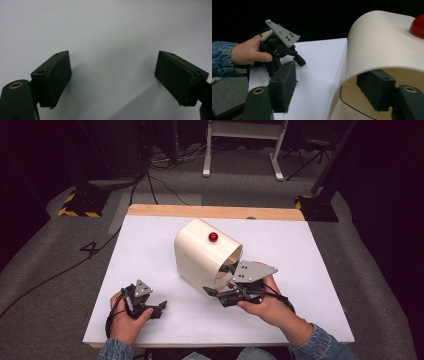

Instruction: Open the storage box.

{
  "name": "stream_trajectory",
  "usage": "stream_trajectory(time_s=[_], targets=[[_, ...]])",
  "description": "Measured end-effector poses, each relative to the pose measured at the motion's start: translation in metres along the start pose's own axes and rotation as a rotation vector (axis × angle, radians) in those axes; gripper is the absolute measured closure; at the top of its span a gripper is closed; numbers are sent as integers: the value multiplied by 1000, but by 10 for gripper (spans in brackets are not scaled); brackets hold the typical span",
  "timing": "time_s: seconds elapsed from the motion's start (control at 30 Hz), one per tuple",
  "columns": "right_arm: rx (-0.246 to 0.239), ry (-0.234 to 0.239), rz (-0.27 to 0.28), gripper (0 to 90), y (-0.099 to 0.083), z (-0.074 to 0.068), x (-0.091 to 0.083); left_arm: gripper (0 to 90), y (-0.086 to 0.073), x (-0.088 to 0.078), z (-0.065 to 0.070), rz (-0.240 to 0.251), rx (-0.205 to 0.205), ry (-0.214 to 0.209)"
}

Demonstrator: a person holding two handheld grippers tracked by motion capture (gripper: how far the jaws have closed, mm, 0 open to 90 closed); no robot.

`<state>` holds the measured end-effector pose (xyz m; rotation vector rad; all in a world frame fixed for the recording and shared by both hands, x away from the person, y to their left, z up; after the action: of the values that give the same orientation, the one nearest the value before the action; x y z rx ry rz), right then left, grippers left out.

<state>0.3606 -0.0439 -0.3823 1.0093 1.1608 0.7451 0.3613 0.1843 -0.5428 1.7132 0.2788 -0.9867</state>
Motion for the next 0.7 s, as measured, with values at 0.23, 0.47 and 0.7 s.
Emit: stream_trajectory(time_s=[0.23,0.47,0.7], targets=[[13,-60,-4,357,-5,9,-26,140,0,0,0,1,-3,-1],[-54,-103,-64,323,-18,18,-56,140,0,0,0,0,1,1],[-381,-142,-259,352,-51,29,-72,140,0,0,-1,-1,2,1]])
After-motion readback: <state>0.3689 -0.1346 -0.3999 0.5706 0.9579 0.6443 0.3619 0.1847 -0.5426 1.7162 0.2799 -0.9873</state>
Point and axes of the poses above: each handheld gripper's, and its own axes: x roughly forward along the jaws, y roughly out of its top, z roughly to its right, the point moved 8 cm from there along x, roughly forward along the jaws, and after that the axes turned 7 degrees about y, right-handed, at the moved point
